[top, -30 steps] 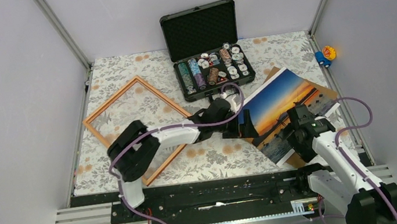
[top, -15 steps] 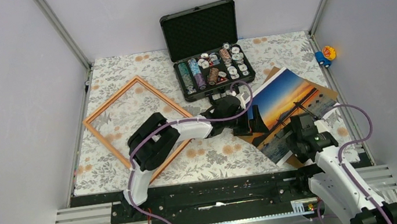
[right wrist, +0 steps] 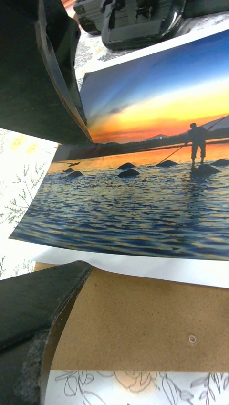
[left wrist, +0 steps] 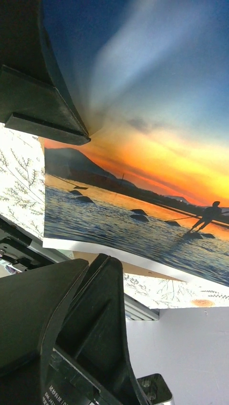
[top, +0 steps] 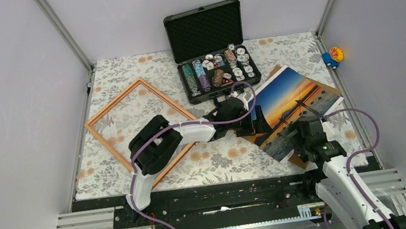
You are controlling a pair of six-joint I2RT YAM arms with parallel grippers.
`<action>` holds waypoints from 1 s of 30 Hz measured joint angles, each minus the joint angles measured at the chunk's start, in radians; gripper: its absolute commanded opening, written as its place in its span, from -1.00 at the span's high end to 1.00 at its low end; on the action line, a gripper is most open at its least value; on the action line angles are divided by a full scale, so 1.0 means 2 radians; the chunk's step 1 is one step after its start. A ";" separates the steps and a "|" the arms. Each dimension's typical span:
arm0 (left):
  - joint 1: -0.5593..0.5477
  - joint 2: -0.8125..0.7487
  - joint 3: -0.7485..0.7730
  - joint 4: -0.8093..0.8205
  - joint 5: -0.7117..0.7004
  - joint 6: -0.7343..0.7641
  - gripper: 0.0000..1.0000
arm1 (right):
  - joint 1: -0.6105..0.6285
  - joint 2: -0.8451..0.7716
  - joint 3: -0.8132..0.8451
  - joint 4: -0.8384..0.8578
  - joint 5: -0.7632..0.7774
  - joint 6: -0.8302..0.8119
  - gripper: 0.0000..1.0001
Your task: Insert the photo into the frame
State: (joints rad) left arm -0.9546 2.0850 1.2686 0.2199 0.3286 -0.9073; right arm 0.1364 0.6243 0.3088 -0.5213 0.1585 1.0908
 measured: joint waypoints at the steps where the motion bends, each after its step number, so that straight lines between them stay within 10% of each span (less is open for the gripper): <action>1: 0.000 -0.001 0.000 0.000 -0.002 0.001 -0.97 | 0.000 0.000 0.000 0.003 -0.005 -0.004 -0.96; 17: -0.001 -0.007 -0.018 0.023 -0.011 0.006 -0.98 | 0.000 -0.054 0.025 -0.055 0.052 0.004 -0.92; 30: 0.000 -0.012 -0.044 0.064 -0.011 0.008 -0.97 | -0.047 0.027 0.024 -0.020 0.043 -0.023 -0.35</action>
State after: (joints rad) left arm -0.9554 2.0602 1.1809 0.3485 0.3069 -0.8909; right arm 0.0414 0.6781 0.3565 -0.5613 0.2440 1.0443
